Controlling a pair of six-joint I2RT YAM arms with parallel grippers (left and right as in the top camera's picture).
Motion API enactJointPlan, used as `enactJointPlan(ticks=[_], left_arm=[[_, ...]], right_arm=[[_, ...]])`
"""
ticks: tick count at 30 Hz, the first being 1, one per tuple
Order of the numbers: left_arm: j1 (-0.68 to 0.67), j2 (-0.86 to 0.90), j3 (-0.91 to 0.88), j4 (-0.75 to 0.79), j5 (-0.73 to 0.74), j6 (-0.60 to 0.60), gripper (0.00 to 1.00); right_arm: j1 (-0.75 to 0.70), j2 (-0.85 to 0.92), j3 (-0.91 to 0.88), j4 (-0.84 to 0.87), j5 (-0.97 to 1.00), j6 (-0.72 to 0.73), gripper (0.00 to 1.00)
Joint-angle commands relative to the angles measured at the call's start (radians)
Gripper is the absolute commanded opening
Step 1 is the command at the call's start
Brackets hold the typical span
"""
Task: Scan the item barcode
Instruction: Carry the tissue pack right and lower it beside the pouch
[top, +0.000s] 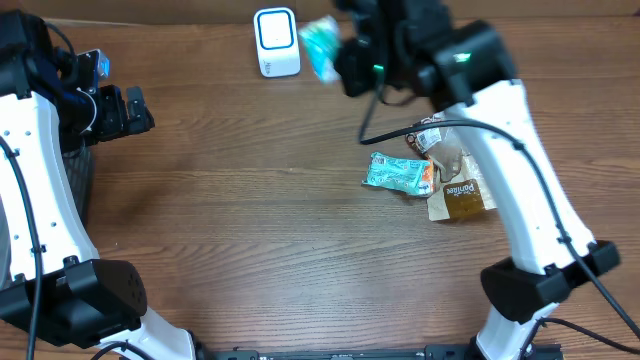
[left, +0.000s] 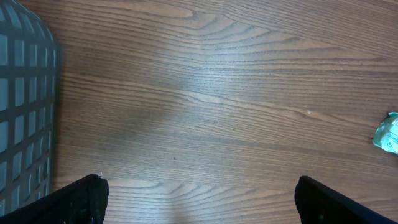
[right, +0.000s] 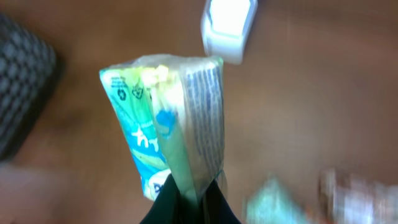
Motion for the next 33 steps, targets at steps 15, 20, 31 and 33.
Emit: enactJointPlan(ticks=[15,20,31,33], left_arm=[[0.004,-0.004,0.005,0.002,-0.002,0.016,1.0],[0.004,-0.004,0.005,0.002,-0.002,0.016,1.0],[0.004,-0.004,0.005,0.002,-0.002,0.016,1.0],[0.004,-0.004,0.005,0.002,-0.002,0.016,1.0]], right_arm=[[-0.057,0.031,-0.568,0.023,-0.072,0.064,0.04],[-0.058,0.031,-0.801,0.267,-0.072,0.119,0.04],[-0.058,0.031,-0.91,0.447,-0.072,0.12,0.56],[-0.058,0.027,-0.9,0.439,-0.072,0.12,0.62]])
